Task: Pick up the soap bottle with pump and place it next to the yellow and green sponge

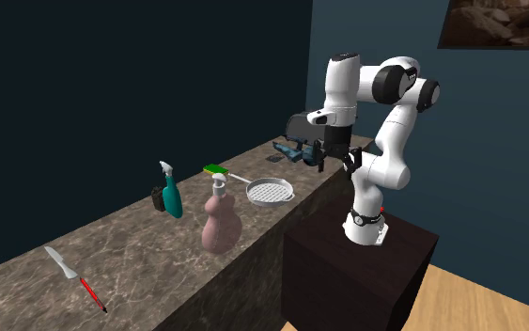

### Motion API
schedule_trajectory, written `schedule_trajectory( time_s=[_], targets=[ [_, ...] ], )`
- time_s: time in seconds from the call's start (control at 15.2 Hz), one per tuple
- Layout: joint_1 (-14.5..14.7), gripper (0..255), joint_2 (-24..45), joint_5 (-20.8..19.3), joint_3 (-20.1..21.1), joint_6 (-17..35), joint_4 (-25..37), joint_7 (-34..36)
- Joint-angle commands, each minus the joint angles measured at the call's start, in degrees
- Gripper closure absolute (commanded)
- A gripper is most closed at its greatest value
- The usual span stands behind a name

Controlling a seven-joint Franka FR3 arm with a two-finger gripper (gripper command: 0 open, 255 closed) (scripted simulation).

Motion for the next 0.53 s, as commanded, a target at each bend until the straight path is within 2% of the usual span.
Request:
schedule_trajectory(
  time_s=[0.0, 0.46],
  targets=[
    [0.00, 0, 0.00, 0.00, 0.00, 0.00, 0.00, 0.00],
    [-2.37, 0, 4.13, -3.50, -7.59, 13.29, -3.50, -8.39]
  ],
)
